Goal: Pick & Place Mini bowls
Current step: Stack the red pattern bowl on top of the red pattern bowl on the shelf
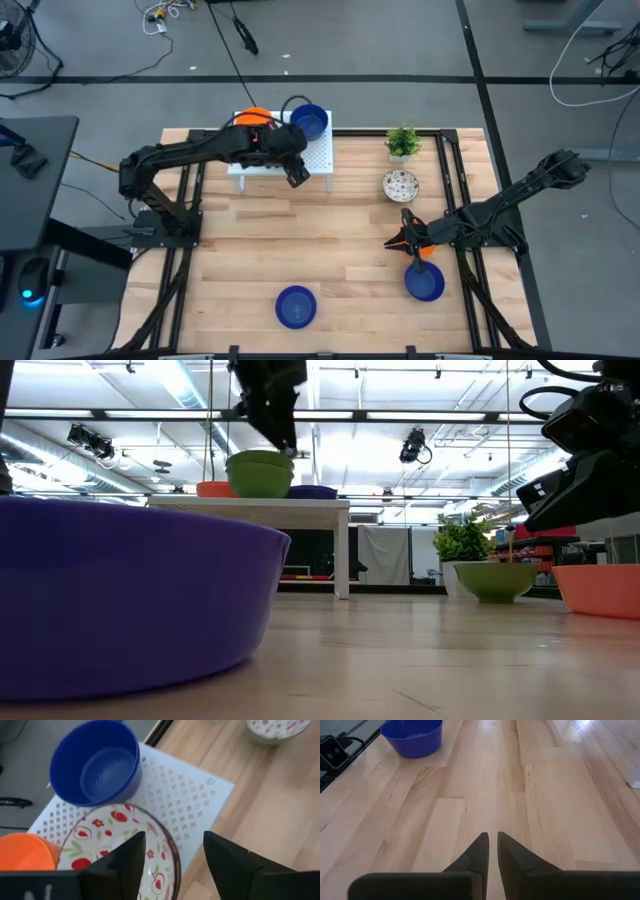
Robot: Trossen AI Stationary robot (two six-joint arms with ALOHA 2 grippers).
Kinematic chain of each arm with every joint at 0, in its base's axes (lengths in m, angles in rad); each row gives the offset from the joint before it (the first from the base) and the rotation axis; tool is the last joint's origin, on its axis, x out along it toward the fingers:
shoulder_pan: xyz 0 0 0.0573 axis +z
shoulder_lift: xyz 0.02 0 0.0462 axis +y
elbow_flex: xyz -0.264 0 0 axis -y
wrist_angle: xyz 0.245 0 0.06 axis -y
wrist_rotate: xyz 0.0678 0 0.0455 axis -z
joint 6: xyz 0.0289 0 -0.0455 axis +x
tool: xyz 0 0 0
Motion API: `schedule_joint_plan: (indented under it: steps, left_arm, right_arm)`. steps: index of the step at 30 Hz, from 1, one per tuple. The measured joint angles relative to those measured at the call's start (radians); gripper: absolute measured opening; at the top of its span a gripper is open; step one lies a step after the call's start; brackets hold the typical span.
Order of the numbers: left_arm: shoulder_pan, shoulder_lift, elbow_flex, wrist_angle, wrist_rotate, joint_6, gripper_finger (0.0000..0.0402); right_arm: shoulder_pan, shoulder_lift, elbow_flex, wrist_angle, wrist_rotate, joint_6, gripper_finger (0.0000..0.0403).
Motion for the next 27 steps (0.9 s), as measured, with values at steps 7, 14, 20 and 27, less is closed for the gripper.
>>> schedule_joint_plan:
  steps: [7, 14, 20, 27]
  left_arm:
    - [0.003, -0.002, 0.000, -0.041, 0.003, -0.009, 0.0088]
    - [0.002, 0.000, -0.060, -0.031, 0.004, -0.016, 0.0014]
    - [0.003, -0.003, -0.059, -0.015, -0.017, -0.003, 0.0013]
    - [-0.003, -0.048, 0.009, -0.066, -0.045, -0.016, 0.0005]
  right_arm:
    - [0.000, 0.000, 0.000, 0.000, 0.000, 0.000, 0.0041]
    - [0.000, 0.000, 0.000, 0.000, 0.000, 0.000, 0.0041]
    - [0.000, 0.000, 0.000, 0.000, 0.000, 0.000, 0.0041]
    - [0.000, 0.000, 0.000, 0.000, 0.000, 0.000, 0.0041]
